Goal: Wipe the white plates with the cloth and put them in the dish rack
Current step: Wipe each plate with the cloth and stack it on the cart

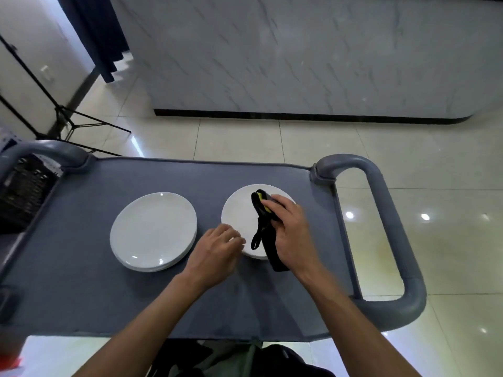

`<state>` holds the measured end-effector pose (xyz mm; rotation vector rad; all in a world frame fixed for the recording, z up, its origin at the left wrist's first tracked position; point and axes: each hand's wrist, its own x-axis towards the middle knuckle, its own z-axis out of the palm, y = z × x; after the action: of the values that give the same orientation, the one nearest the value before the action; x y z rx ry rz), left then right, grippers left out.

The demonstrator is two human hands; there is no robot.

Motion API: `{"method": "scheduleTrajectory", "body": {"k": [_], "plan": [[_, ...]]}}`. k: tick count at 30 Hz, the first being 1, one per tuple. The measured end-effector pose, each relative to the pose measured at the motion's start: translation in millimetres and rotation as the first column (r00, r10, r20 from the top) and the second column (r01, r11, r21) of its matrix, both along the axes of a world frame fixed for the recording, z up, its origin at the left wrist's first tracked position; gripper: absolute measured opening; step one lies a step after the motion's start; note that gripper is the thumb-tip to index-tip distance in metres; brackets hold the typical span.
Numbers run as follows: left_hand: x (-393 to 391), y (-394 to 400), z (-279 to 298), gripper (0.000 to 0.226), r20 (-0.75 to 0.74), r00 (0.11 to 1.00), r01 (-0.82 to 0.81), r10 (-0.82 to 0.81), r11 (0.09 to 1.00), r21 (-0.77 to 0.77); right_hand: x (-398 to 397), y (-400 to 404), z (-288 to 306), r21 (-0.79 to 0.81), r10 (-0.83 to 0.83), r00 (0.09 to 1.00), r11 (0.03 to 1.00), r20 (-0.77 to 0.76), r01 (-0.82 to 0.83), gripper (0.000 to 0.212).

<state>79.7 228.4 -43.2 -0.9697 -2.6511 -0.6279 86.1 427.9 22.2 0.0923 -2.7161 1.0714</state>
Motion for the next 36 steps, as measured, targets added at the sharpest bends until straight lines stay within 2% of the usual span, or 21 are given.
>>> {"method": "scheduleTrajectory", "body": {"k": [5,8,12,15,19,28,36], "plan": [[-1,-55,6,0.014,0.054,0.973,-0.228,0.223,0.969,0.094,-15,-49,5,-0.023,0.087,0.996,0.996,0.024,-0.087,0.046],[-2,-102,5,0.015,0.135,0.908,-0.414,0.396,0.898,0.151,-24,-84,6,-0.062,0.139,0.989,0.989,0.053,-0.135,0.046],[-4,-168,-4,0.018,0.326,0.719,-0.687,0.614,0.698,0.2,-38,-139,7,-0.109,0.202,0.977,0.975,0.072,-0.194,0.045],[-9,-207,-14,0.021,0.467,0.556,-0.817,0.688,0.557,0.15,-49,-179,6,-0.141,0.247,0.964,0.962,0.096,-0.232,0.046],[-17,-228,-21,0.029,0.624,0.418,-0.877,0.66,0.473,0.086,-67,-222,-6,-0.156,0.286,0.952,0.951,0.114,-0.267,0.046],[-26,-227,-28,0.036,0.671,0.349,-0.886,0.654,0.463,0.009,-78,-265,-51,-0.089,0.248,0.95,0.968,0.19,-0.235,0.048],[-40,-231,-28,0.031,0.743,0.25,-0.9,0.621,0.432,-0.059,-72,-263,-65,0.127,0.274,0.93,0.942,0.245,-0.311,0.052]]}}
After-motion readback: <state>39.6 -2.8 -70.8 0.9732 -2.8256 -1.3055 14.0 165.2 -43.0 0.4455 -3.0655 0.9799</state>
